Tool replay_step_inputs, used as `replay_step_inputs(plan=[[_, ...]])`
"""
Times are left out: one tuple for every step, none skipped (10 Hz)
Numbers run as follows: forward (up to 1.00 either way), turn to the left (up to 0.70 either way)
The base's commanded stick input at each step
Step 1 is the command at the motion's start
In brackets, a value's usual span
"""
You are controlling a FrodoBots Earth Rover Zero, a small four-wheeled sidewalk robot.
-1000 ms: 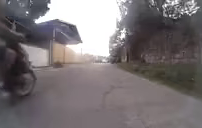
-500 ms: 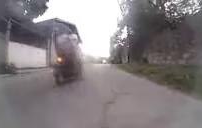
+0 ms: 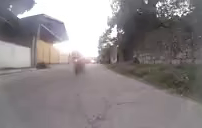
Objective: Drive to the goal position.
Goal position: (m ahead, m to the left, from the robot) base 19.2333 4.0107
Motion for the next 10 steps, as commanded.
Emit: replay_step_inputs(plan=[[1.0, 0.0], [1.0, 0.0], [1.0, 0.0], [1.0, 0.0], [1.0, 0.0], [1.0, 0.0], [1.0, 0.0], [1.0, 0.0], [1.0, 0.0], [1.0, 0.0]])
